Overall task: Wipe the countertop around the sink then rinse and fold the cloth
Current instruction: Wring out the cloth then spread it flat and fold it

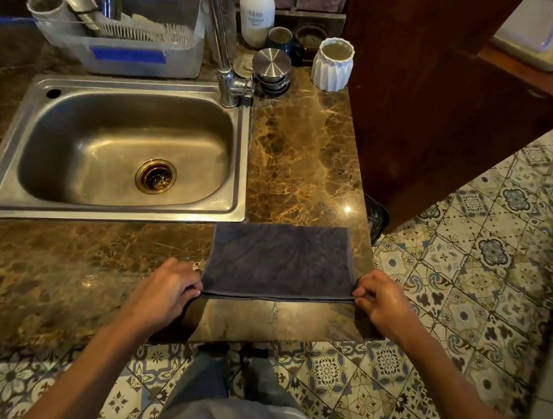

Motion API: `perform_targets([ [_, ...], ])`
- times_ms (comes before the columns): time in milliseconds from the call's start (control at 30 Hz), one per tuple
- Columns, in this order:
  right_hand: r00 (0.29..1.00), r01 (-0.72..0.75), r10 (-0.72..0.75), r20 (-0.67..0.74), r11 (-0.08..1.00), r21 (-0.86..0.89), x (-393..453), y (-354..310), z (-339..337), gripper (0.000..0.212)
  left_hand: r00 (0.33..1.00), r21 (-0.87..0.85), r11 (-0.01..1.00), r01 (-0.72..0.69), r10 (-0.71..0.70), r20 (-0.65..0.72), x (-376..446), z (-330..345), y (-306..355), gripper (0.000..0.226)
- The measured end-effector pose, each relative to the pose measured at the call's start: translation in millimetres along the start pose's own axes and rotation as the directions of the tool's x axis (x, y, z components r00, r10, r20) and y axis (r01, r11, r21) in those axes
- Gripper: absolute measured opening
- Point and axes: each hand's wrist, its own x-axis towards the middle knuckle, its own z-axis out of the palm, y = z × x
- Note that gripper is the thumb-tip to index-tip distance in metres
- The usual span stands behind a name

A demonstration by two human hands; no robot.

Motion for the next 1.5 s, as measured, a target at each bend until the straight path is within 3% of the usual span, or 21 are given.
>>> perform_targets([
  [167,0.999,0.022,-0.026,-0.028,0.990,-0.138,-4.5,4.8,12.0,0.020,0.998,0.053,0.998,0.031,-0.034,0.059,-4.9,-0.6,0.6,0.009],
  [267,0.979,-0.105,0.118,-0.166,0.991,0.087,-0.4,-2.7,16.3,0.015,0.994,0.127,0.990,0.067,-0.055,-0.090,-2.5,-3.1,13.1,0.014],
  [367,0.933,-0.030,0.057,-0.356,0.996,0.080,8.8,-47.4,26.1,0.019,0.960,0.044,0.998,-0.042,0.053,-0.276,25.6,11.1,40.9,0.029],
  [433,0.909,0.065,-0.029,-0.415,0.995,0.072,23.3,-75.3,40.3,0.034,0.953,0.050,0.986,-0.157,0.164,-0.254,51.4,27.7,58.2,0.045],
  [500,0.932,0.074,-0.056,-0.358,0.997,0.038,42.4,-89.0,56.7,0.045,0.964,0.130,0.972,-0.194,0.214,-0.161,67.5,42.7,62.8,0.058],
  [600,0.963,0.015,-0.057,-0.262,0.987,-0.158,59.4,-79.6,77.3,0.063,0.992,0.236,0.967,-0.091,0.109,-0.065,72.4,56.5,52.7,0.067],
  [800,0.980,0.037,-0.114,-0.165,0.910,-0.412,62.6,-54.1,77.3,0.070,0.979,0.186,0.973,0.137,-0.104,-0.175,35.1,78.2,67.1,0.067],
  [933,0.982,0.018,-0.098,-0.162,0.900,-0.436,67.8,-54.9,72.8,0.069,0.921,0.153,0.915,0.372,-0.345,-0.179,24.3,82.9,89.1,0.073],
  [1000,0.983,0.005,-0.084,-0.164,0.903,-0.430,68.1,-56.5,72.4,0.069,0.901,0.150,0.892,0.426,-0.402,-0.165,25.5,79.8,95.5,0.074],
  [1167,0.981,-0.008,-0.065,-0.181,0.926,-0.377,68.6,-65.6,68.2,0.070,0.908,0.102,0.916,0.389,-0.362,-0.212,27.9,73.9,96.4,0.071],
  [1233,0.969,-0.036,-0.052,-0.240,0.937,-0.348,68.5,-77.6,68.1,0.069,0.943,0.135,0.956,0.259,-0.220,-0.251,34.0,67.1,92.9,0.070],
  [1367,0.975,-0.060,-0.033,-0.221,0.914,-0.402,67.3,-80.8,81.4,0.070,0.981,0.273,0.961,-0.040,0.091,-0.174,42.6,63.3,59.3,0.073],
  [1433,0.980,-0.015,-0.078,-0.181,0.886,-0.463,73.0,-72.5,82.7,0.069,0.986,0.269,0.963,-0.004,0.049,-0.160,36.7,66.4,49.2,0.074],
  [1500,0.979,0.071,-0.154,-0.131,0.869,-0.491,86.2,-68.1,76.1,0.067,0.984,0.252,0.959,0.128,-0.090,-0.155,31.7,70.8,57.4,0.076],
])
